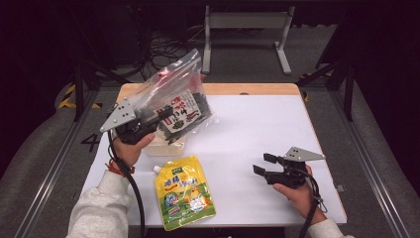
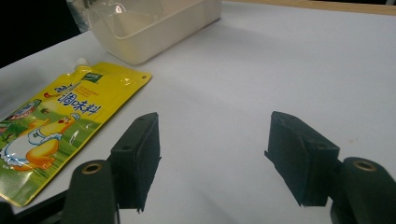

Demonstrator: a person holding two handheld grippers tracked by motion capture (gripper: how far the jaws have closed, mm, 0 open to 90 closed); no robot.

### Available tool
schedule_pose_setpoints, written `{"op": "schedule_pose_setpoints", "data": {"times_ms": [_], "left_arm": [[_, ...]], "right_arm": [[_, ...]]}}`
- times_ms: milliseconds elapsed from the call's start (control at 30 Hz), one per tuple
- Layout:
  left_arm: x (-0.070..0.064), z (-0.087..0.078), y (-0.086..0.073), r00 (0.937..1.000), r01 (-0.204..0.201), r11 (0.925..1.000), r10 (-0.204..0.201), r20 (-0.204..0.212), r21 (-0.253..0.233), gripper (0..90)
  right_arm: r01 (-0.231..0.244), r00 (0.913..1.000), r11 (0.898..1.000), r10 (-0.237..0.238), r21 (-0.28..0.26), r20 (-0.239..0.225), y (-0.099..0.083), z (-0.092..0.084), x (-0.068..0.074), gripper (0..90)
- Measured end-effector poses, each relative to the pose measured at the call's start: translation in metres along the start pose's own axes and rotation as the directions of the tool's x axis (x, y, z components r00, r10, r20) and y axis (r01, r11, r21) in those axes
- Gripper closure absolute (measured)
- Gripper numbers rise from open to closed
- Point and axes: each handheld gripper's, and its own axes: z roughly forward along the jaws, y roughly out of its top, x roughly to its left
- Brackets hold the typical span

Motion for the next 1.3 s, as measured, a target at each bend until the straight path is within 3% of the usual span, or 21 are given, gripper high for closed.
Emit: {"op": "schedule_pose_setpoints", "data": {"times_ms": [33,267,333,367,433,533,600,767,867,967,1067,1133,1300], "left_arm": [[0.003,-0.002,0.001,0.9998,-0.001,1.0000,0.001,-0.021,-0.004,81.3],[0.021,-0.018,0.006,0.9976,0.041,0.9951,-0.046,-0.052,-0.090,81.3],[0.023,-0.019,0.007,0.9955,0.003,0.9979,-0.009,-0.094,-0.065,81.3],[0.024,-0.017,0.007,0.9896,-0.042,0.9986,0.038,-0.139,-0.033,81.3],[0.027,-0.015,0.004,0.9834,-0.068,0.9976,0.067,-0.169,-0.005,81.3],[0.037,-0.009,-0.005,0.9797,-0.062,0.9978,0.065,-0.189,0.023,81.3],[0.042,-0.004,-0.011,0.9740,-0.071,0.9955,0.083,-0.211,0.063,81.3],[0.051,0.004,-0.029,0.9705,-0.069,0.9908,0.094,-0.222,0.116,81.3],[0.055,0.005,-0.036,0.9740,-0.054,0.9924,0.077,-0.213,0.110,81.2],[0.056,0.005,-0.038,0.9757,-0.081,0.9906,0.101,-0.195,0.110,81.2],[0.055,0.006,-0.039,0.9833,-0.080,0.9901,0.097,-0.154,0.115,81.0],[0.052,0.008,-0.039,0.9839,-0.089,0.9887,0.106,-0.143,0.121,80.2],[0.054,0.011,-0.047,0.9937,-0.036,0.9865,0.053,-0.099,0.159,75.8]], "right_arm": [[-0.002,1.0000,1.000,0.002,0.001,-0.001,0.000,0.000,0.000,34.2],[-0.008,0.9999,1.000,0.008,0.017,-0.012,-0.002,0.004,0.002,33.6],[-0.006,0.9999,1.000,0.006,0.018,-0.011,-0.003,0.005,0.001,33.6],[-0.012,0.9999,1.000,0.012,0.019,-0.011,-0.003,0.006,0.001,33.5],[-0.012,0.9999,1.000,0.013,0.023,-0.012,-0.005,0.007,0.001,33.5],[-0.012,0.9998,0.999,0.013,0.035,-0.014,-0.006,0.009,0.002,33.5],[-0.007,0.9998,0.999,0.008,0.043,-0.016,-0.006,0.010,0.003,33.4],[-0.010,0.9998,0.999,0.011,0.049,-0.015,-0.007,0.011,0.002,33.1],[-0.011,0.9998,0.999,0.012,0.053,-0.014,-0.008,0.012,0.001,33.0],[-0.022,0.9993,0.998,0.024,0.061,-0.030,-0.009,0.013,0.003,32.9],[-0.020,0.9991,0.997,0.022,0.068,-0.035,-0.009,0.015,0.005,32.3],[-0.011,0.9992,0.997,0.014,0.071,-0.038,-0.009,0.016,0.006,32.1],[-0.013,0.9990,0.997,0.016,0.075,-0.042,-0.008,0.015,0.005,31.4]]}}
